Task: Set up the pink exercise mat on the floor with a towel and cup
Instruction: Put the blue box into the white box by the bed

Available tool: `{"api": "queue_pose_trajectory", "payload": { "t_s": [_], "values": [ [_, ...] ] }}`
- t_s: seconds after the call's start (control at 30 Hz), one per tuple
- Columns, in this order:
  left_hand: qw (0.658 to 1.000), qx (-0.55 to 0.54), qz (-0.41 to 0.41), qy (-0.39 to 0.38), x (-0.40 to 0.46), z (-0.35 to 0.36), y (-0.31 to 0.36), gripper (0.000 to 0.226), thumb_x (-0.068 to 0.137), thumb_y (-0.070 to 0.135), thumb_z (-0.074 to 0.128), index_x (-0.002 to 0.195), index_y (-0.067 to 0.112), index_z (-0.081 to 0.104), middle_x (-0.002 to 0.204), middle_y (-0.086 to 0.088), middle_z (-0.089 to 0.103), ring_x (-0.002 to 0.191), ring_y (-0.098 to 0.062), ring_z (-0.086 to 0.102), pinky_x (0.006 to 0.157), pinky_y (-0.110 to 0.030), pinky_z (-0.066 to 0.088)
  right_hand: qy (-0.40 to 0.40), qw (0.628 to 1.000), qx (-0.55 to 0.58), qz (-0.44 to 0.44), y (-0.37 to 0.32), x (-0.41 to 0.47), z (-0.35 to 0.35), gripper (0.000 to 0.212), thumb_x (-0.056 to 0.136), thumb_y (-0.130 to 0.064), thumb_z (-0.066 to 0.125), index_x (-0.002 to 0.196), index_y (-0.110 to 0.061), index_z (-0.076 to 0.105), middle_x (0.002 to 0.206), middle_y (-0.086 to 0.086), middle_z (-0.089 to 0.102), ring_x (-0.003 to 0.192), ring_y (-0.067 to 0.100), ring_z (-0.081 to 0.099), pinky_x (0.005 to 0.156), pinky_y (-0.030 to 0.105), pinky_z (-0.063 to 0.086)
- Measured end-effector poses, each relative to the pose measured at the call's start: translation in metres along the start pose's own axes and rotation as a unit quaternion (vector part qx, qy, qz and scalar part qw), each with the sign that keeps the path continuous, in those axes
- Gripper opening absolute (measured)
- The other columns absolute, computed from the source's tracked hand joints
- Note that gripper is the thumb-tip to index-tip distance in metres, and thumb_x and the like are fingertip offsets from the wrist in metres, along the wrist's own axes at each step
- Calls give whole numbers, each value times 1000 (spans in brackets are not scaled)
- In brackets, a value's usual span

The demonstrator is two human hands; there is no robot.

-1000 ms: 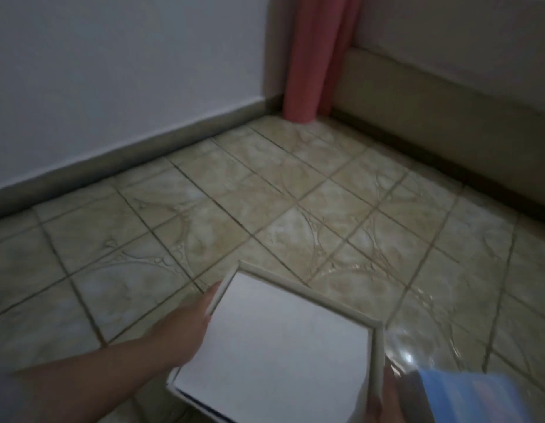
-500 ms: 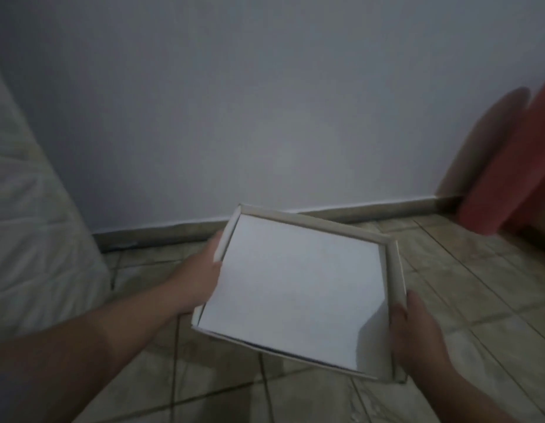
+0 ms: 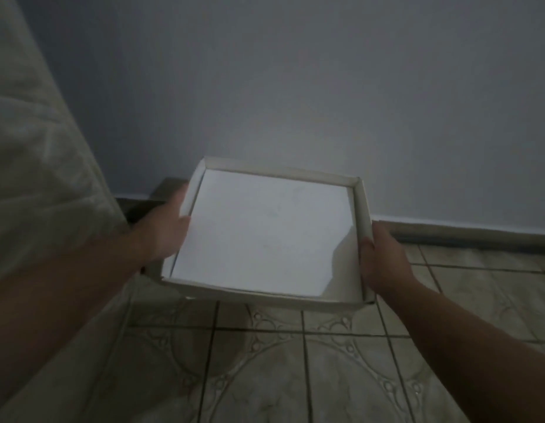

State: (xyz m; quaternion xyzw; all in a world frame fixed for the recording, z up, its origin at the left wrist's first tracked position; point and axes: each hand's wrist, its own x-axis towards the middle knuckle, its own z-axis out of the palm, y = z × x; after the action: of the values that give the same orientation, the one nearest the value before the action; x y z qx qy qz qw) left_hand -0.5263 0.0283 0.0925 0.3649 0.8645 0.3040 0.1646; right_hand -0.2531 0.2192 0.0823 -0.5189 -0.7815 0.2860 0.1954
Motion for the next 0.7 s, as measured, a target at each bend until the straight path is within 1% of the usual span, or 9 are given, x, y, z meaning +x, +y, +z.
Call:
{"api": "queue_pose_trajectory", "payload": {
  "t_s": [0.03, 0.07, 0.13, 0.17, 0.27, 0.37, 0.43, 0.6, 0.7],
  "values": [
    [1000, -8, -13, 0, 6, 5, -8, 63, 96, 6, 42, 149, 16, 10, 141, -22, 44, 124, -36, 46, 93, -22, 29, -12, 1000, -5, 0, 1, 8, 11, 18, 97, -17, 36, 110, -12, 47, 99, 12, 54, 83, 28, 49, 72, 32, 36],
    [1000, -7, -23, -2, 11, 10, -17, 64, 96, 6, 42, 150, 17, 9, 143, -22, 42, 125, -37, 45, 94, -23, 30, -22, 1000, -11, 0, 3, 15, 21, 19, 97, -16, 35, 111, -12, 47, 99, 11, 53, 82, 26, 47, 72, 32, 35],
    [999, 15, -41, -13, 18, 19, -33, 64, 96, 7, 42, 150, 17, 8, 145, -23, 39, 126, -38, 43, 101, -31, 32, -41, 999, -20, -2, 9, 24, 41, 25, 97, -15, 35, 117, -10, 49, 105, 13, 56, 85, 24, 46, 74, 31, 35],
    [998, 26, -45, -19, 21, 24, -40, 64, 96, 6, 42, 150, 16, 9, 146, -23, 37, 127, -38, 42, 102, -33, 31, -47, 999, -24, -2, 12, 26, 50, 27, 97, -15, 35, 119, -10, 50, 108, 13, 57, 87, 24, 46, 75, 31, 34],
    [998, 34, -48, -36, 26, 42, -58, 63, 94, 5, 42, 149, 16, 12, 151, -16, 32, 134, -33, 36, 105, -29, 27, -76, 997, -24, 14, 24, 29, 70, 29, 97, -15, 35, 122, -11, 49, 116, 16, 58, 95, 29, 52, 77, 33, 37],
    [997, 32, -53, -38, 30, 60, -73, 63, 94, 6, 42, 149, 20, 14, 154, -9, 27, 137, -28, 31, 99, -23, 21, -92, 995, -30, 23, 37, 29, 83, 23, 97, -14, 36, 116, -10, 49, 111, 17, 60, 85, 25, 47, 74, 32, 35],
    [997, 34, -58, -36, 33, 71, -80, 63, 93, 6, 43, 149, 22, 16, 153, -8, 28, 135, -30, 33, 94, -24, 22, -97, 994, -43, 24, 45, 31, 88, 21, 97, -14, 36, 114, -9, 48, 108, 18, 60, 82, 24, 46, 72, 32, 35],
    [994, 47, -92, -45, 37, 92, -93, 64, 94, 13, 44, 148, 30, 14, 149, -10, 35, 122, -35, 46, 87, -34, 34, -112, 992, -41, 38, 61, 35, 100, 24, 98, -16, 36, 118, -10, 47, 110, 18, 61, 82, 24, 48, 72, 32, 37],
    [990, 59, -114, -54, 34, 98, -94, 63, 96, 16, 41, 148, 30, 9, 147, -15, 36, 121, -37, 48, 94, -39, 39, -128, 990, -10, 50, 63, 33, 102, 30, 97, -16, 36, 123, -11, 49, 117, 18, 60, 88, 26, 51, 76, 30, 38]
  ]
}}
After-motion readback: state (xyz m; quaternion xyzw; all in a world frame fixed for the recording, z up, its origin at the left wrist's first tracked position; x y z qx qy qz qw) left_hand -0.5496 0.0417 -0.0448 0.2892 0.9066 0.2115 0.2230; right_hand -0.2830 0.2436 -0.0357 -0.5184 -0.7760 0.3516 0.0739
